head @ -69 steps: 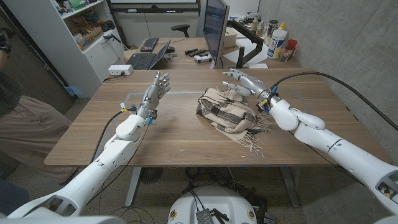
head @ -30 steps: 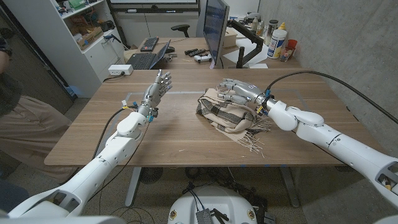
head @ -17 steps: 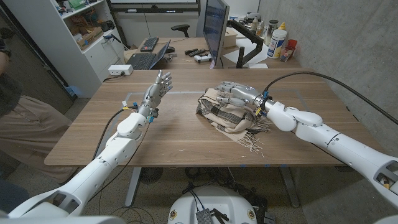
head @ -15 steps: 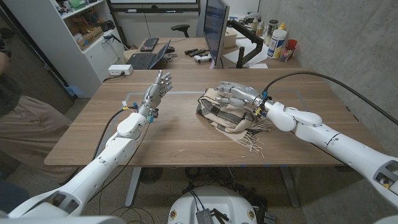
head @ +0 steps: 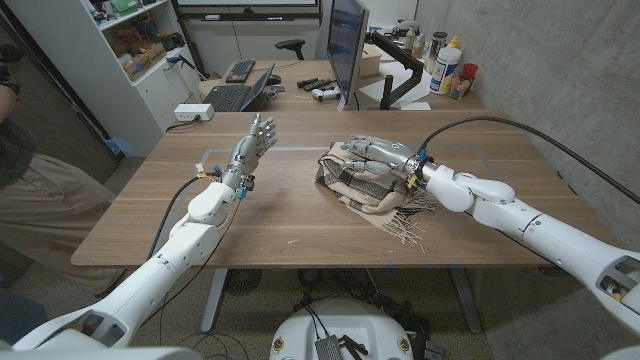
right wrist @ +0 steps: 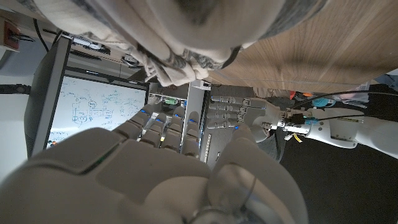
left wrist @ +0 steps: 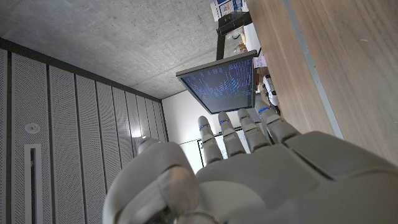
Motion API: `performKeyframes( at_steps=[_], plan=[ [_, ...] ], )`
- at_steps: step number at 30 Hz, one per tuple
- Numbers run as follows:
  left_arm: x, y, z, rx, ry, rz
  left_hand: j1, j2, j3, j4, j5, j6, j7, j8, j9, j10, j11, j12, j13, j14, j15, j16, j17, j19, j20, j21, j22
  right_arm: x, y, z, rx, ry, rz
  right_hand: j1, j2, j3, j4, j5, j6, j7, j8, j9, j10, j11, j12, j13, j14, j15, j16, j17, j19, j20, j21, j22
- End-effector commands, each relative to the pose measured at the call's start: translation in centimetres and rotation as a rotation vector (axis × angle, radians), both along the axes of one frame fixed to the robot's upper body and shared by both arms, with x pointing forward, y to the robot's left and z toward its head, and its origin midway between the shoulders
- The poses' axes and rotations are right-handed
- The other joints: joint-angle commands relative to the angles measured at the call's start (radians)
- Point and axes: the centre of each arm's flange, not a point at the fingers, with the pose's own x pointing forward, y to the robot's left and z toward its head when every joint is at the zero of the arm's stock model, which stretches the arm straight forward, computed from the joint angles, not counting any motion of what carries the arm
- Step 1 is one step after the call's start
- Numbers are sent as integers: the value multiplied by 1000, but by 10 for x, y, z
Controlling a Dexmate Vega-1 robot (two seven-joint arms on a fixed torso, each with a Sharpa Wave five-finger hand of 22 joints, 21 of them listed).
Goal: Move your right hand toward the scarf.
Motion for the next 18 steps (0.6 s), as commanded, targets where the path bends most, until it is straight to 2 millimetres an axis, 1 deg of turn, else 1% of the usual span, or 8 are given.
performKeyframes(
  at_steps=[1,2,18],
  plan=[
    [-2,-2,-1,1,5,3,9,-2,0,-5,6,-2,3,2,5,2,2,5,5,0,-70,8,1,-1,-1,3,2,3,0,-6,-18,21,2,8,-1,5,-2,4,8,-1,0,5,5,-2,2,3,-2,-67,4,-1,0,2,0,2],
    [-2,-2,-2,2,6,2,9,-2,0,-5,6,-2,3,2,5,6,6,6,5,0,-70,8,1,-1,-1,3,2,3,0,-7,-19,23,1,8,-1,5,-2,4,8,-1,0,5,5,-2,2,3,-2,-67,4,-1,0,2,0,2],
    [1,-3,-2,1,9,1,9,-2,0,-5,6,-3,2,2,5,6,5,6,5,0,-71,8,1,-1,0,3,3,8,0,-8,-18,28,3,7,-2,5,-2,4,9,0,0,5,6,-2,2,3,-2,-68,4,-1,0,2,0,2]
  ],
)
